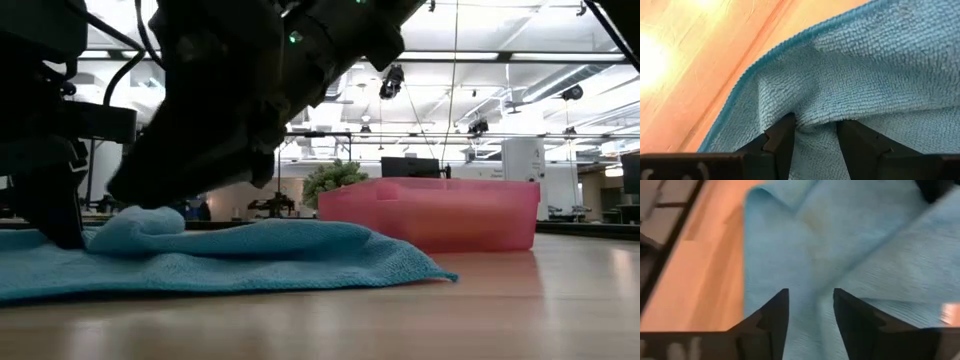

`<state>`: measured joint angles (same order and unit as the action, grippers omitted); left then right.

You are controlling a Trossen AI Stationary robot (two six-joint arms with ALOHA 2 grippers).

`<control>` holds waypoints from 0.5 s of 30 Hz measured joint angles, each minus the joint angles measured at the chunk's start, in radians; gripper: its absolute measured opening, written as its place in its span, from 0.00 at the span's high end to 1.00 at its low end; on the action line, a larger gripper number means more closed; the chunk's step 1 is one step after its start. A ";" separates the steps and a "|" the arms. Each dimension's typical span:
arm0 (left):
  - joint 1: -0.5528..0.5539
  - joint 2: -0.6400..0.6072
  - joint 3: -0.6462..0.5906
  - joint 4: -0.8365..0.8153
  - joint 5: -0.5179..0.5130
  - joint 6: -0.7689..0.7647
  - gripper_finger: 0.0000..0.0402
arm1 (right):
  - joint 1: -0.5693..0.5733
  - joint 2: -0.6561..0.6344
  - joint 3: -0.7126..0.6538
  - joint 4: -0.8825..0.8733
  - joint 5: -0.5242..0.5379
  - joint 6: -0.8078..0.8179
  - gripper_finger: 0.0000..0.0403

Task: Fold microfiber towels
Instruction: Fold the blue towel

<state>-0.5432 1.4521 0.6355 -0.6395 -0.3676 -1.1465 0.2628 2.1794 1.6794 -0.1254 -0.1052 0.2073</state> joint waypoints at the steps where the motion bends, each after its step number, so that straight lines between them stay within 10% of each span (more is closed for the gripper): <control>1: 0.000 0.000 0.000 0.000 0.000 0.000 0.67 | -0.005 -0.006 0.000 -0.017 0.003 -0.003 0.63; 15: -0.001 0.000 -0.001 0.002 -0.009 0.001 0.67 | -0.094 -0.066 -0.004 -0.289 0.183 -0.130 0.59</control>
<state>-0.5442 1.4521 0.6346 -0.6376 -0.3766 -1.1454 0.1690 2.1135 1.6750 -0.4148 0.0779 0.0776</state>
